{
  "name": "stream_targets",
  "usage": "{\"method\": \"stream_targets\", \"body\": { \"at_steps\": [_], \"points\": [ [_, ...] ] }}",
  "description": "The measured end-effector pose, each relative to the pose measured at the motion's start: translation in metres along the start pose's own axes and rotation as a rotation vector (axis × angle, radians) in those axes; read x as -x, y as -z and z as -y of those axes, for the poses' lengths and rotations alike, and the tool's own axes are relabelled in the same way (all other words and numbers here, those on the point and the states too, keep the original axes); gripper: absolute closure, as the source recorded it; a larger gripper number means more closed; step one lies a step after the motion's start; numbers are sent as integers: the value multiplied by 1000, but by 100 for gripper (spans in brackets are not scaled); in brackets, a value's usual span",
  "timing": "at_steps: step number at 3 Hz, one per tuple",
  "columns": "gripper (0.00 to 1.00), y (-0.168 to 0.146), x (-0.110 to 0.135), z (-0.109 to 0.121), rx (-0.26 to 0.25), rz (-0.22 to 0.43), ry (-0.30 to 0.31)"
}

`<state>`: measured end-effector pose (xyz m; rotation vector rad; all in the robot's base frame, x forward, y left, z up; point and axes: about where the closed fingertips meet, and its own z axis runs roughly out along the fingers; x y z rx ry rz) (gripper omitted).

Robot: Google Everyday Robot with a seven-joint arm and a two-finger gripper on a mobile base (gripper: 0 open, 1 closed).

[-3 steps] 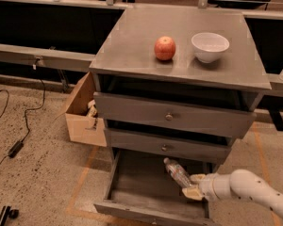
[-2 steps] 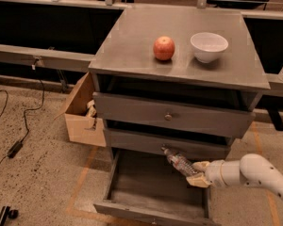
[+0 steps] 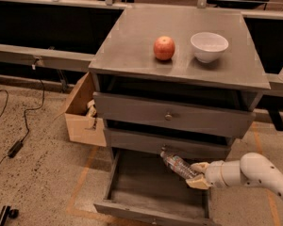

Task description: Pick water bottle from bottom drawer and place on counter

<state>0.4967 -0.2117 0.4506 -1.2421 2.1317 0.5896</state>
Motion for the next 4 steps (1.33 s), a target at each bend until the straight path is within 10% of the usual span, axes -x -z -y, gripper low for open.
{"method": "stream_targets", "body": {
  "at_steps": [1, 4],
  "points": [
    [100, 17, 7, 7, 14, 105, 18],
    [100, 131, 49, -15, 206, 293, 539]
  ]
}}
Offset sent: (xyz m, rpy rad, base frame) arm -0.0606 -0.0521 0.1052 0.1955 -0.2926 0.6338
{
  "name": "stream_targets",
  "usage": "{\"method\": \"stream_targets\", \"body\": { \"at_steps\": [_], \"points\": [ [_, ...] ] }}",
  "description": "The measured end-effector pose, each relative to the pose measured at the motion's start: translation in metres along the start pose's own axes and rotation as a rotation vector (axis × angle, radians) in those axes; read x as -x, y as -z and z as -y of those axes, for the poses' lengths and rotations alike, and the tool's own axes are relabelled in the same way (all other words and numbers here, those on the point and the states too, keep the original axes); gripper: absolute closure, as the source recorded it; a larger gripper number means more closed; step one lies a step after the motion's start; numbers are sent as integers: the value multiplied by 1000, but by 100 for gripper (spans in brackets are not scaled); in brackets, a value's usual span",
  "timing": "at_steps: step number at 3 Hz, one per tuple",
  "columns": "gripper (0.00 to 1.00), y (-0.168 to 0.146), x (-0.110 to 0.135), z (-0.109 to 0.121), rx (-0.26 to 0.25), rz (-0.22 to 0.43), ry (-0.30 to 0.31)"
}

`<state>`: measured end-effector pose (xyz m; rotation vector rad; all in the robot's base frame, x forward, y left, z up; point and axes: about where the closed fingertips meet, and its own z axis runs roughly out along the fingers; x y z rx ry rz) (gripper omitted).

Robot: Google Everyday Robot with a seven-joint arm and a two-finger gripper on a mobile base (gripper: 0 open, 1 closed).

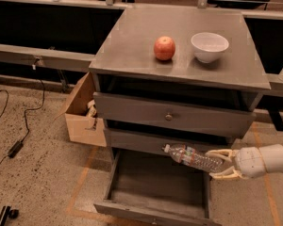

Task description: Pick water bottle from bottom drawer and place on counter

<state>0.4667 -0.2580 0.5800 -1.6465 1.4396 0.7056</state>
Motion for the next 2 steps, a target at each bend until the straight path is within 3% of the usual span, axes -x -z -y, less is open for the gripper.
{"method": "stream_targets", "body": {
  "at_steps": [1, 2],
  "points": [
    [100, 23, 41, -9, 58, 63, 128],
    [100, 47, 85, 3, 75, 105, 230]
  ]
}}
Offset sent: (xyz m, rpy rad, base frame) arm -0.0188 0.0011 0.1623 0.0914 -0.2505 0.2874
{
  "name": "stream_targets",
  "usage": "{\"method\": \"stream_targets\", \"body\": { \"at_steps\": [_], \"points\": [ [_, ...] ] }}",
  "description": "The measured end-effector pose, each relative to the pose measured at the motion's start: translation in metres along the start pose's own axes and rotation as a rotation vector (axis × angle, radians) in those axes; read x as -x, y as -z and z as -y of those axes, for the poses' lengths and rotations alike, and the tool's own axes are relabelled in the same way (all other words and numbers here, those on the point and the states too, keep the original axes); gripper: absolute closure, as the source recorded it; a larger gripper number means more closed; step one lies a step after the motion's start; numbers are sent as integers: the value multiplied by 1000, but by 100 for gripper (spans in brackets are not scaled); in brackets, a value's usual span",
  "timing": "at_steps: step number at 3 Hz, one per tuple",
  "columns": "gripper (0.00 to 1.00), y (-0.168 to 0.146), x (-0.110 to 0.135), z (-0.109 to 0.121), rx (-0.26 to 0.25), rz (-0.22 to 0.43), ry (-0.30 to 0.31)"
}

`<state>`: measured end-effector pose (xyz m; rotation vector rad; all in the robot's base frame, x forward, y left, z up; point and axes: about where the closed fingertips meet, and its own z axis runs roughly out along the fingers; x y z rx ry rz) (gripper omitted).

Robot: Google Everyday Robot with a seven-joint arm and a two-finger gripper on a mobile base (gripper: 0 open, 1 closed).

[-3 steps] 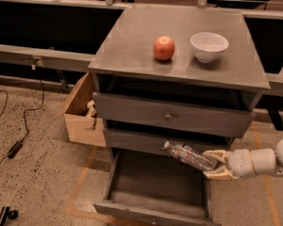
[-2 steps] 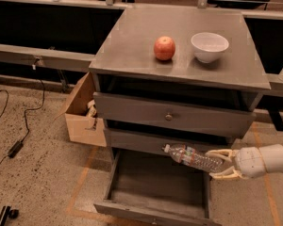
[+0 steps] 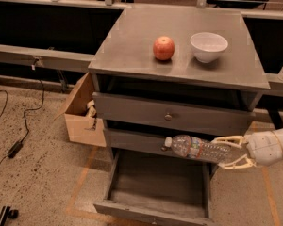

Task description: Pick water bottle from bottom drawer and place on counter

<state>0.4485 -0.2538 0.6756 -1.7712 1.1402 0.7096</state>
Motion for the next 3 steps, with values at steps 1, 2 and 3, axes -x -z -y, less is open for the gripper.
{"method": "stream_targets", "body": {
  "at_steps": [1, 2, 3],
  "points": [
    [100, 15, 47, 38, 33, 58, 76],
    [100, 18, 48, 49, 18, 58, 91],
    [100, 14, 48, 64, 20, 50, 100]
  ]
}}
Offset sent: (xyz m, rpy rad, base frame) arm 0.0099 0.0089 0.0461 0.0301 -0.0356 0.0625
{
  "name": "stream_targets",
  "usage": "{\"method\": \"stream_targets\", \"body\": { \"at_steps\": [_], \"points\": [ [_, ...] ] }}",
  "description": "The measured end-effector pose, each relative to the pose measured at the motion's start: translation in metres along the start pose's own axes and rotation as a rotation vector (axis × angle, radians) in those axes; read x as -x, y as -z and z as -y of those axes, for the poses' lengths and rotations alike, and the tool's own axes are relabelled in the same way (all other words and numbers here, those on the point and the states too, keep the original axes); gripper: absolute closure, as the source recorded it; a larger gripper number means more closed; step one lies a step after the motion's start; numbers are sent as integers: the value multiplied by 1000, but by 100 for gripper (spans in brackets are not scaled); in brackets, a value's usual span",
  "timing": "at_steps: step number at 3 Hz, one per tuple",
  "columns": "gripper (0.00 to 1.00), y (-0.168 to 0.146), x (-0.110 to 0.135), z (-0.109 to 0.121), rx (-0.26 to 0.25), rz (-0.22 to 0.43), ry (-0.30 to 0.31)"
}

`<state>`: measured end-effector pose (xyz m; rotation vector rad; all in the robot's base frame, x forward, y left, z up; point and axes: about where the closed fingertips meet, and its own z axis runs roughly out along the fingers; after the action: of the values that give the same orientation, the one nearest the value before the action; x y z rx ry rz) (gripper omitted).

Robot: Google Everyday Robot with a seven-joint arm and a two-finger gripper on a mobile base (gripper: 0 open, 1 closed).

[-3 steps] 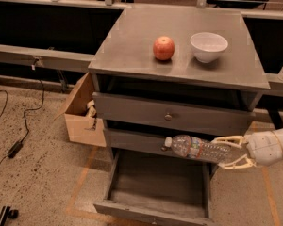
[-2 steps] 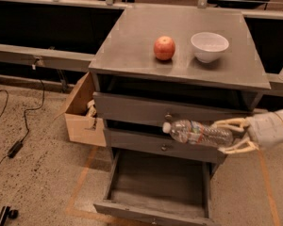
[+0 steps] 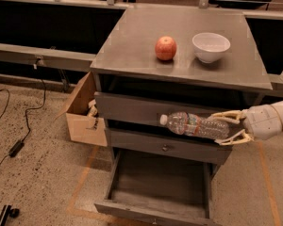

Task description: Pick water bottle from bottom drawer and place on counter

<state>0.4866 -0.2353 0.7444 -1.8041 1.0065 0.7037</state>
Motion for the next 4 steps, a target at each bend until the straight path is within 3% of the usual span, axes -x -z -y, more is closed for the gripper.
{"method": "stream_targets", "body": {
  "at_steps": [1, 2, 3, 4],
  "points": [
    [100, 17, 2, 31, -10, -38, 28],
    [100, 56, 4, 74, -31, -176, 40],
    [100, 82, 4, 102, -54, -277, 46],
    [100, 102, 12, 144, -104, -352, 51]
  ]
}}
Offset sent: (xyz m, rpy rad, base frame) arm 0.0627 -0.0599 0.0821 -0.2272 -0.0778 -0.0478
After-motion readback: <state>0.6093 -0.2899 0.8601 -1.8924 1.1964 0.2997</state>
